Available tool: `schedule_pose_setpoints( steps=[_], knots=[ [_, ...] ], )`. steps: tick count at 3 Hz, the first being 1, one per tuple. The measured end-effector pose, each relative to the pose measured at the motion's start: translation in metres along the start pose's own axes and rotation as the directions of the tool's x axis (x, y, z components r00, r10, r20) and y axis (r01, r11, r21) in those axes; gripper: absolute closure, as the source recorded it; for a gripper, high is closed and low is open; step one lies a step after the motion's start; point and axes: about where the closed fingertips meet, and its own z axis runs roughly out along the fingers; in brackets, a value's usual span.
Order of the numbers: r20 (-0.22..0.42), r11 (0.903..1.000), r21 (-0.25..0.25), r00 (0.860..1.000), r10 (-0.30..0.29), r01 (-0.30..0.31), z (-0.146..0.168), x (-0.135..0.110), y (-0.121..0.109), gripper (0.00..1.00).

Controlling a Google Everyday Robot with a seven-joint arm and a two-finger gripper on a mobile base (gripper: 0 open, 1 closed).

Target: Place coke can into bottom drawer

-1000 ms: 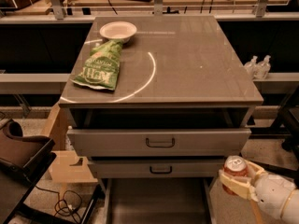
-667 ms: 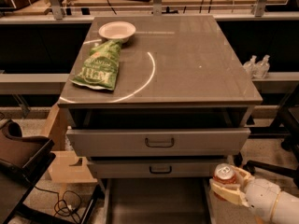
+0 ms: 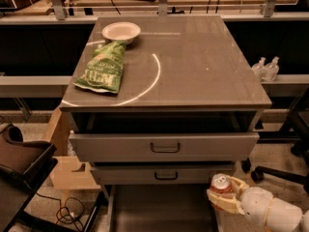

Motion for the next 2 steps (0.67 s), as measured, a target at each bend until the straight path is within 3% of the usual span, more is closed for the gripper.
schedule_pose_setpoints(
  steps=[2],
  knots=[
    [0.088, 0.9860, -0.147, 0.992, 0.092, -0.078, 0.085, 0.113, 0.011, 1.00]
  ],
)
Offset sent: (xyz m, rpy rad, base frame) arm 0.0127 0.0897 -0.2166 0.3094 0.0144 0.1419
